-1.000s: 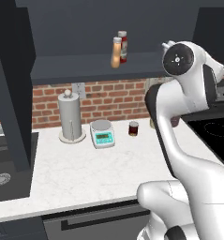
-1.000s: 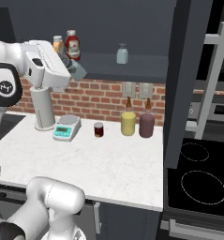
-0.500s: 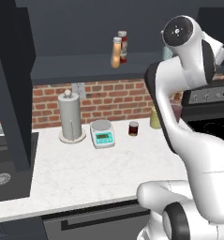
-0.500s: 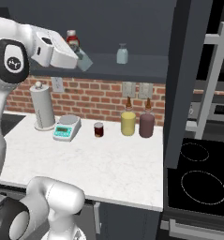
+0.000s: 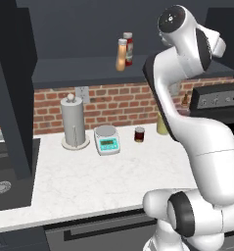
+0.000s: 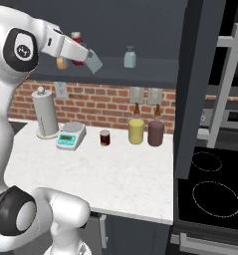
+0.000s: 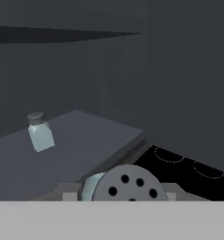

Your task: Put the shaker and condiment bottle from the counter next to their counterparts in the cabinet.

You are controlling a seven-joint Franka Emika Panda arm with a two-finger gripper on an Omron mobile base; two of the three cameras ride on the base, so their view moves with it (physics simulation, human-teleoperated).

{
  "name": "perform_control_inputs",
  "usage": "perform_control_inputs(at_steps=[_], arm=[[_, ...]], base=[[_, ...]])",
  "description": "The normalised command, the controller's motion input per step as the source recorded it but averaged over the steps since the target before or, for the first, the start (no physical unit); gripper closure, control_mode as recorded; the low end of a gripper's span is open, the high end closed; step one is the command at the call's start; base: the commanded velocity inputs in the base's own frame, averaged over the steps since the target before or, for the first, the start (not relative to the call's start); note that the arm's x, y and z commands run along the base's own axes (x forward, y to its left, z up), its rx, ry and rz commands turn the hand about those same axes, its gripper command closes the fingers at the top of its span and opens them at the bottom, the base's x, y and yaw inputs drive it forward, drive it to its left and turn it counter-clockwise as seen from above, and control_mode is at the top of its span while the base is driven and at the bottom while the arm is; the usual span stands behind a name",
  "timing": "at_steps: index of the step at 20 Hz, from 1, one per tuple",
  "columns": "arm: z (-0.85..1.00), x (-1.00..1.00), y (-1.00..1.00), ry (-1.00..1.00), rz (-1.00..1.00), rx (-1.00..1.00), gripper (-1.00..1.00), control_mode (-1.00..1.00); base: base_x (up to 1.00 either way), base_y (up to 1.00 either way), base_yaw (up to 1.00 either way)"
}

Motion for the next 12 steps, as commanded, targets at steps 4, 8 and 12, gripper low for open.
perform_control_inputs(at_steps=[4,8,12], arm=[[-0.01,0.32,-0.34,0.05,0.05,0.0,1.0,-1.0],[-0.19,0.06,-0.21,0.0,0.07,0.0,1.0,-1.0],[-0.39,0.03,0.0,0.04,0.09,-0.05,1.0,-1.0]], base=[[0.0,0.0,0.0],[0.0,0.0,0.0],[0.0,0.0,0.0]])
